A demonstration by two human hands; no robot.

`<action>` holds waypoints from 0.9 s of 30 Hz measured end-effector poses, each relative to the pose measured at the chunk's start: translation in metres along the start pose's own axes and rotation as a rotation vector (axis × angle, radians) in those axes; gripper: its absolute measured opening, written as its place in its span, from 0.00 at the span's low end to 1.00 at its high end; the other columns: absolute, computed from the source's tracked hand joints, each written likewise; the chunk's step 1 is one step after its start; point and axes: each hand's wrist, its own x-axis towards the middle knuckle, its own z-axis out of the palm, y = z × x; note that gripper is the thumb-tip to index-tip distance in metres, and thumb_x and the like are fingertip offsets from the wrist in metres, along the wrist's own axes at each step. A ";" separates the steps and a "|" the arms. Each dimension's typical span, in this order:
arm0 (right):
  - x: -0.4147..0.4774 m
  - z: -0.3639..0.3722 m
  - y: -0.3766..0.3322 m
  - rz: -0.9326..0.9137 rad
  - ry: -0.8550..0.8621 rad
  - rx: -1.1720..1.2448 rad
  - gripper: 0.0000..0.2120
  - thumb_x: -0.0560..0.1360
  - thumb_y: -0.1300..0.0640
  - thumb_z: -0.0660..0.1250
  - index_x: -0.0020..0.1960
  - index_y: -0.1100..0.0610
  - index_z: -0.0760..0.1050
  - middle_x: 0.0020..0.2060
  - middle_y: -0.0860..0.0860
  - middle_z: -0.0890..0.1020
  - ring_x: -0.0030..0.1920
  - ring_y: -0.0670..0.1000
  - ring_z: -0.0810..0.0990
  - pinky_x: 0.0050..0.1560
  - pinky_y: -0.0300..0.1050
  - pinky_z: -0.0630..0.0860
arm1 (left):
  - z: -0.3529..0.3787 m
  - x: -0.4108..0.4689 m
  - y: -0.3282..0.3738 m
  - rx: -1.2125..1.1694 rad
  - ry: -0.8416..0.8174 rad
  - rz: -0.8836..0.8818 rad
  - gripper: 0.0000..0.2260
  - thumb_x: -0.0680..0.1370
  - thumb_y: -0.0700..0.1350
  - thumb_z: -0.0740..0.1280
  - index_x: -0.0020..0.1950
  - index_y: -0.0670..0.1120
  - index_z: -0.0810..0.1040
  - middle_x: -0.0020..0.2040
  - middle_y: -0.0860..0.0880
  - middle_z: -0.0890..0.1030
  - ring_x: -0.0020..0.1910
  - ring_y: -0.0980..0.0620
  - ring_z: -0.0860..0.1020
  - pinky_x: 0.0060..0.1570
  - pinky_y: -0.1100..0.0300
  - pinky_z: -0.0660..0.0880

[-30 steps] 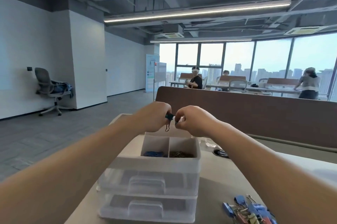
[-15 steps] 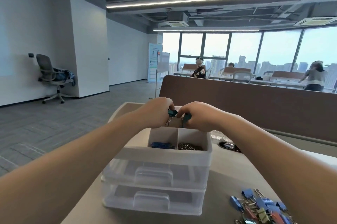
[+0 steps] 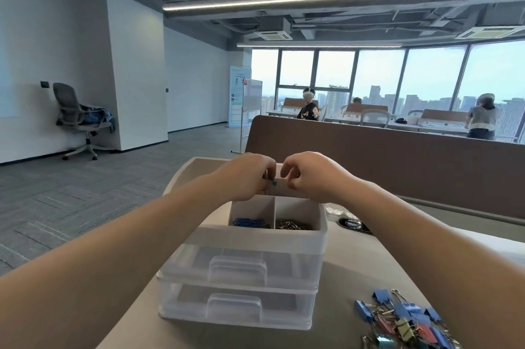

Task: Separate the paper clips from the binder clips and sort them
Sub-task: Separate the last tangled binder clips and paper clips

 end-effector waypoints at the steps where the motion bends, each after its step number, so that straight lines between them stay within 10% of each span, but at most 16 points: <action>1: -0.001 0.000 0.000 -0.005 0.011 0.003 0.10 0.76 0.61 0.66 0.56 0.52 0.80 0.47 0.47 0.82 0.47 0.50 0.79 0.42 0.39 0.71 | 0.000 0.000 -0.001 0.013 -0.003 0.005 0.07 0.77 0.43 0.69 0.55 0.47 0.79 0.52 0.49 0.81 0.47 0.52 0.77 0.40 0.64 0.69; 27: -0.058 -0.014 0.016 0.003 0.155 0.032 0.08 0.78 0.58 0.64 0.52 0.52 0.82 0.47 0.48 0.82 0.47 0.49 0.78 0.48 0.43 0.73 | 0.003 -0.010 0.053 -0.062 0.198 0.157 0.05 0.79 0.46 0.67 0.44 0.47 0.79 0.39 0.53 0.78 0.38 0.57 0.74 0.37 0.65 0.69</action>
